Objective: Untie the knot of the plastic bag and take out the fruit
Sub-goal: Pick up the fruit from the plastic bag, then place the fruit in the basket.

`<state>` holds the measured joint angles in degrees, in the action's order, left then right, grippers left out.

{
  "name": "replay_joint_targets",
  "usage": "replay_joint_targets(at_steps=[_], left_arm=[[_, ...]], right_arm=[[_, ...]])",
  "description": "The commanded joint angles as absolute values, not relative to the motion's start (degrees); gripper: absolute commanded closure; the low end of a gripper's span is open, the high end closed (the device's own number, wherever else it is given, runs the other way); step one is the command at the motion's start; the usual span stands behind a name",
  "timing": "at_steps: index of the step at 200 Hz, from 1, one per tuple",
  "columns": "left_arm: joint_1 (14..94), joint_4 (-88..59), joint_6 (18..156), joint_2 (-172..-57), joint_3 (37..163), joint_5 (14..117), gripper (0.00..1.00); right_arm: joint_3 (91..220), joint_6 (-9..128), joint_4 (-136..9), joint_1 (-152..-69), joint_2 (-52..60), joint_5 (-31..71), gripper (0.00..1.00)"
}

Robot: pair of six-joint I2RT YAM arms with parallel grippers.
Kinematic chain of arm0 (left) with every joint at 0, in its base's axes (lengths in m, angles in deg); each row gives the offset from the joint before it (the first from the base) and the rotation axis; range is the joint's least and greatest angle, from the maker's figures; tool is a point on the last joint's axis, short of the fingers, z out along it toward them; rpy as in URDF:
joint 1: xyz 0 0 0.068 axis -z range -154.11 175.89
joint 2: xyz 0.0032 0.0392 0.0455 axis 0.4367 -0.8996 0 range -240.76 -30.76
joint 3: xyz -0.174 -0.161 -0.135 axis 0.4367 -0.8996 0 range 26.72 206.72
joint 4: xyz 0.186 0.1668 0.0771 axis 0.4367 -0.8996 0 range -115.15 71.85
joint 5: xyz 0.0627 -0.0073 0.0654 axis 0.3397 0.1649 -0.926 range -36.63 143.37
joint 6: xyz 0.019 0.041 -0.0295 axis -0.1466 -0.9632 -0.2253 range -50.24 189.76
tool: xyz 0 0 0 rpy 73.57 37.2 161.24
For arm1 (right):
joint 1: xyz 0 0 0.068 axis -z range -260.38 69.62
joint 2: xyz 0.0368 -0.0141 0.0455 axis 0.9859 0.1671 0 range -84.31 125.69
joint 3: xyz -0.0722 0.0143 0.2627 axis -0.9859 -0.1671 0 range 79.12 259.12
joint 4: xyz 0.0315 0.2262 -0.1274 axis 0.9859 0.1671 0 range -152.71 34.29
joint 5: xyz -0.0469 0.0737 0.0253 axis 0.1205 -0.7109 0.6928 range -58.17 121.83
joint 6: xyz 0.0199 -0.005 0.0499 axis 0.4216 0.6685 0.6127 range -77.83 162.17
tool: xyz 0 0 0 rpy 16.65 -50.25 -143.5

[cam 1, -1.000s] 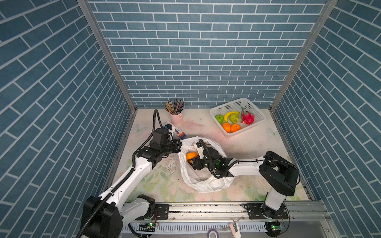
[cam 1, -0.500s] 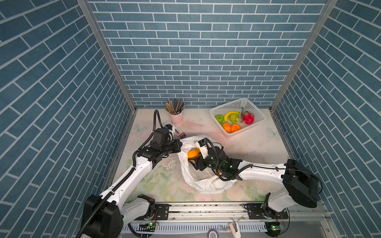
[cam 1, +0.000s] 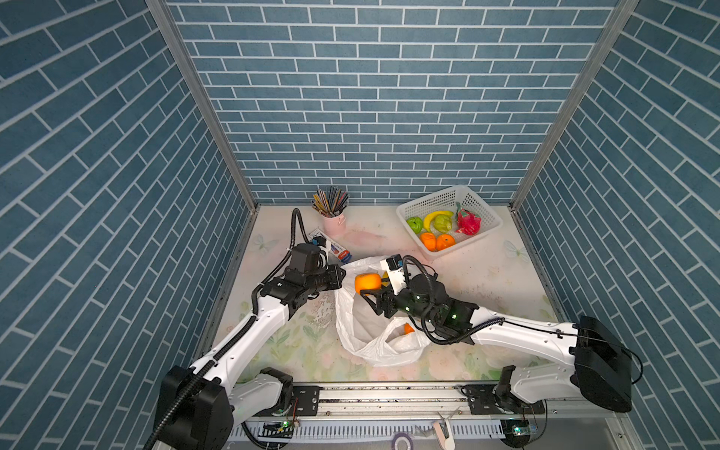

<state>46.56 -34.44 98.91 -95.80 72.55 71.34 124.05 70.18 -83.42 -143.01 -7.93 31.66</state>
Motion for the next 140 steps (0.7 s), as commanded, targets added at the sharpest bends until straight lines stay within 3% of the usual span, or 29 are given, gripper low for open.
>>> replay_joint_targets(at_steps=[1, 59, 107, 140], left_arm=[[46.72, -33.97, 98.52, -95.84, 71.63, 71.21, 0.62], [46.89, -34.36, 98.84, -93.96, 72.95, 70.70, 0.44], [47.07, -35.64, 98.68, -92.07, 75.31, 70.76, 0.14], [47.85, -35.82, 98.86, -91.10, 77.42, 71.61, 0.13]], right_arm=[[124.27, 68.51, -85.42, -143.31, -10.35, 34.20, 0.34], [128.43, 67.06, -82.84, -140.91, -13.66, 39.95, 0.33], [132.88, 68.10, -79.24, -132.17, -13.70, 37.89, 0.33], [135.03, 69.44, -77.96, -124.56, -12.85, 33.82, 0.33]])
